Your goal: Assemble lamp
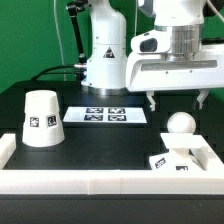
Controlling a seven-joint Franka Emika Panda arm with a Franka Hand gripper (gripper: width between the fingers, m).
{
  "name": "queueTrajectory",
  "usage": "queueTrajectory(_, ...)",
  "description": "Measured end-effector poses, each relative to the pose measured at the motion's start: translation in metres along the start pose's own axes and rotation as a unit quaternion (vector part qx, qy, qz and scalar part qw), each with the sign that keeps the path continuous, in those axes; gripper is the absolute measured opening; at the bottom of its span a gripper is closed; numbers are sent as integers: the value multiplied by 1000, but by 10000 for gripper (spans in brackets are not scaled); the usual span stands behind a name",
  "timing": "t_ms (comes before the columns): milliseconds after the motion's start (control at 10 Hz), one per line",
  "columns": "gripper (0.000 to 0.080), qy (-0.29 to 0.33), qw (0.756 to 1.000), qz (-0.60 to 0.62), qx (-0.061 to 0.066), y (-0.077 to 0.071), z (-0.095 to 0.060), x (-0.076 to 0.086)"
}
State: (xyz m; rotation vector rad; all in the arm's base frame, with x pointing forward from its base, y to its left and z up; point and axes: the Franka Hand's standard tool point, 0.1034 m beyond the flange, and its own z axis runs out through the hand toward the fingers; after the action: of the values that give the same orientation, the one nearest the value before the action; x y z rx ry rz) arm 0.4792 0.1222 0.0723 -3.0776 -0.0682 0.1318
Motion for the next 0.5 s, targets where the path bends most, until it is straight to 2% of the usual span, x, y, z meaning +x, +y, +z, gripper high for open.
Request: queueTrajectory(500, 699, -167, 986, -18, 2, 0, 2, -6)
